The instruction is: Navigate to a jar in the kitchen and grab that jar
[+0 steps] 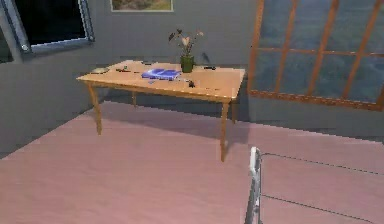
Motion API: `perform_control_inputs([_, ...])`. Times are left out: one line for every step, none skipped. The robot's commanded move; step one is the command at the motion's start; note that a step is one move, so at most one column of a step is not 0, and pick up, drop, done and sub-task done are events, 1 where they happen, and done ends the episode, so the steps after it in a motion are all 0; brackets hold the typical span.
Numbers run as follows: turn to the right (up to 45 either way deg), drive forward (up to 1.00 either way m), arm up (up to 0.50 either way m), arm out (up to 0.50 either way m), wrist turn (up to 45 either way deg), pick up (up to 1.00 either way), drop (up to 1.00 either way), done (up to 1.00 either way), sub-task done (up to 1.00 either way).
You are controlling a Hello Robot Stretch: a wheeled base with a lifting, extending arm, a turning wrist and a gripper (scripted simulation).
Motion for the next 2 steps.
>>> perform_control_inputs([-45.0, 0.00, 0.00, 0.00, 0.0, 0.00, 0.00, 0.00, 0.00])
perform_control_inputs([-12.0, 0.00, 0.00, 0.00, 0.0, 0.00, 0.00, 0.00, 0.00])
